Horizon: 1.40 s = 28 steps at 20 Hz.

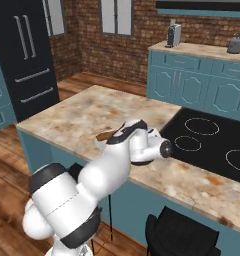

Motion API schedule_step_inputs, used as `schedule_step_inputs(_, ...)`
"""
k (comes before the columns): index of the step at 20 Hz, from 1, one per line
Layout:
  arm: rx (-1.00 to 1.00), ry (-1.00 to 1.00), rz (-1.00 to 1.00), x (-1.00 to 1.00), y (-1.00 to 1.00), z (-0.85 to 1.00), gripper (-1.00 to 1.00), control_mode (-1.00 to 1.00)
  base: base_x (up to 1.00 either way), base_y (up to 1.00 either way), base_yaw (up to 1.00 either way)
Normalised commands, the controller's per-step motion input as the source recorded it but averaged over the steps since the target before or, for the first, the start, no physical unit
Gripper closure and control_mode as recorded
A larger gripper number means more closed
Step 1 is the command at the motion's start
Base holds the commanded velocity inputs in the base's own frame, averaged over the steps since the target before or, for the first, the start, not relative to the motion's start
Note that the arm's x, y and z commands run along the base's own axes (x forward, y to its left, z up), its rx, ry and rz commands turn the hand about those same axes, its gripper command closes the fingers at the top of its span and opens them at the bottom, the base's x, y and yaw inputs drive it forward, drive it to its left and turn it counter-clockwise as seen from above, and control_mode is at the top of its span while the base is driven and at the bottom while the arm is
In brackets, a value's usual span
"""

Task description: Pick up the brewed coffee from the coffee machine and place it next to the breakfast plate on the dining counter.

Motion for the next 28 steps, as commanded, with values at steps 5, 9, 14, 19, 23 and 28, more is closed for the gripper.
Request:
schedule_step_inputs(5,0.00,0.02,0.00,0.56,-0.27,-0.52,1.00,-1.00,0.00,0.00,0.00)
schedule_step_inputs(9,0.00,0.00,0.00,0.45,-0.48,-0.52,1.00,-1.00,0.00,0.00,0.00)
schedule_step_inputs(14,0.00,0.00,0.00,0.42,-0.37,-0.49,1.00,-1.00,0.00,0.00,0.00)
schedule_step_inputs(19,0.00,0.00,0.00,0.40,-0.24,-0.47,1.00,-1.00,0.00,0.00,0.00)
schedule_step_inputs(23,0.00,0.00,0.00,0.35,-0.17,-0.48,-1.00,-1.00,0.00,0.00,0.00)
schedule_step_inputs(28,0.00,-0.01,0.01,0.02,-0.04,-0.26,-1.00,-1.00,0.00,0.00,0.00)
